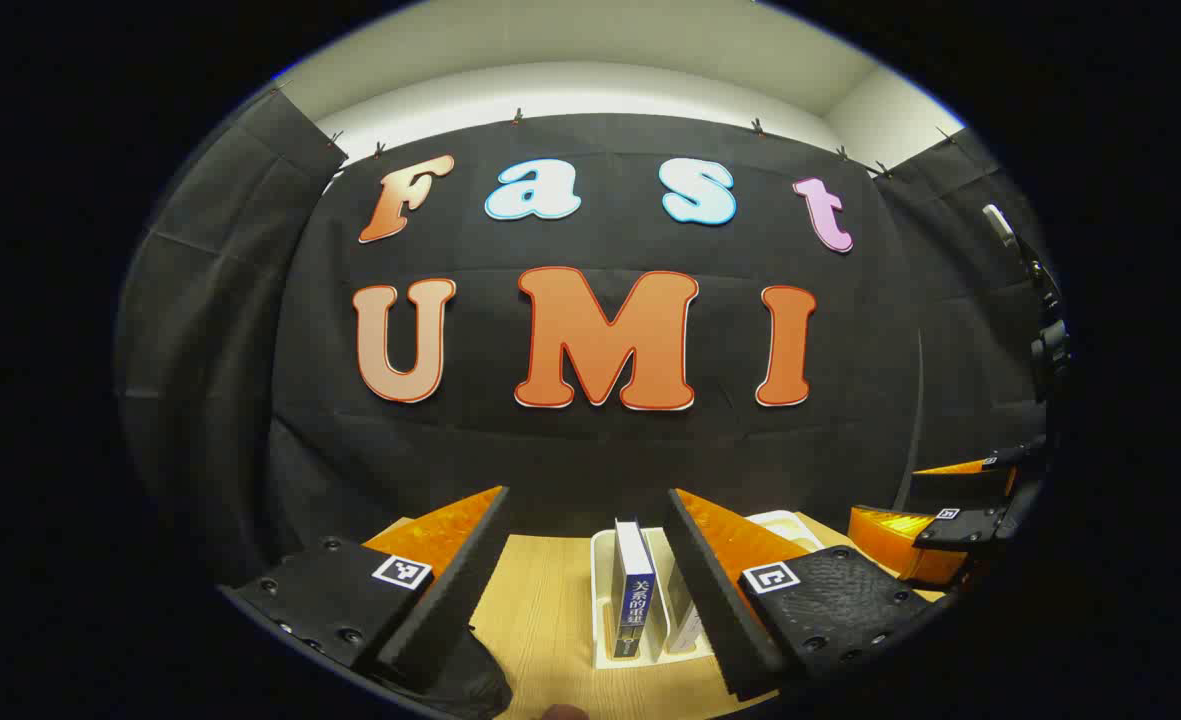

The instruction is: Open the schoolbag, grab two books from the bookshelf and put them into the schoolbag.

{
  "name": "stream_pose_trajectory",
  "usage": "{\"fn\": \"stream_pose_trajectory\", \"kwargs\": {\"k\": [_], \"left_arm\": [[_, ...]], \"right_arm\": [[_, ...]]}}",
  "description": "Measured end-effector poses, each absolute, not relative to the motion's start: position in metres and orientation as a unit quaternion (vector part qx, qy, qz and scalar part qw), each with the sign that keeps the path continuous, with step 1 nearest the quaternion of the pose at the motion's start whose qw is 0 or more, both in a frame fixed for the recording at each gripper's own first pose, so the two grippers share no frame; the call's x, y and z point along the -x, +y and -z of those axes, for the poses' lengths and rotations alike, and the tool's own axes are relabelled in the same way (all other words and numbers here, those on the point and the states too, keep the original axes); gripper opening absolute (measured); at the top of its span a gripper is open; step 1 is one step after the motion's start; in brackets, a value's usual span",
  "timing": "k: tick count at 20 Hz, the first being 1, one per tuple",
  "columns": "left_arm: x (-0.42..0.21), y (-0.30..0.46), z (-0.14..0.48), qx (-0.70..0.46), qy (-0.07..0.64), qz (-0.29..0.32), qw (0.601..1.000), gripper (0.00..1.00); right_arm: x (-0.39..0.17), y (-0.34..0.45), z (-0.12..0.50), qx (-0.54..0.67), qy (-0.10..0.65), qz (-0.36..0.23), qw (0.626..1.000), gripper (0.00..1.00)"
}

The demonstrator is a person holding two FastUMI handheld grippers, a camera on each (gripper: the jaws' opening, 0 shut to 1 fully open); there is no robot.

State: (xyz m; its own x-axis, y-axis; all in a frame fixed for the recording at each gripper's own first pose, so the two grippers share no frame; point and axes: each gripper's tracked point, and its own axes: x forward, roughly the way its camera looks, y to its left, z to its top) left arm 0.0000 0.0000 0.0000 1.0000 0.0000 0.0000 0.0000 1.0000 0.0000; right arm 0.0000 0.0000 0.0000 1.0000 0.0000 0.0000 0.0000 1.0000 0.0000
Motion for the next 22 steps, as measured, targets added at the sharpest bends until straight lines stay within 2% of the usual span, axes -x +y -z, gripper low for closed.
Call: {"fn": "stream_pose_trajectory", "kwargs": {"k": [22], "left_arm": [[0.004, 0.003, 0.022, -0.055, 0.015, -0.006, 0.998, 0.96]], "right_arm": [[-0.004, 0.001, 0.010, 0.005, 0.006, -0.007, 1.000, 0.98]]}}
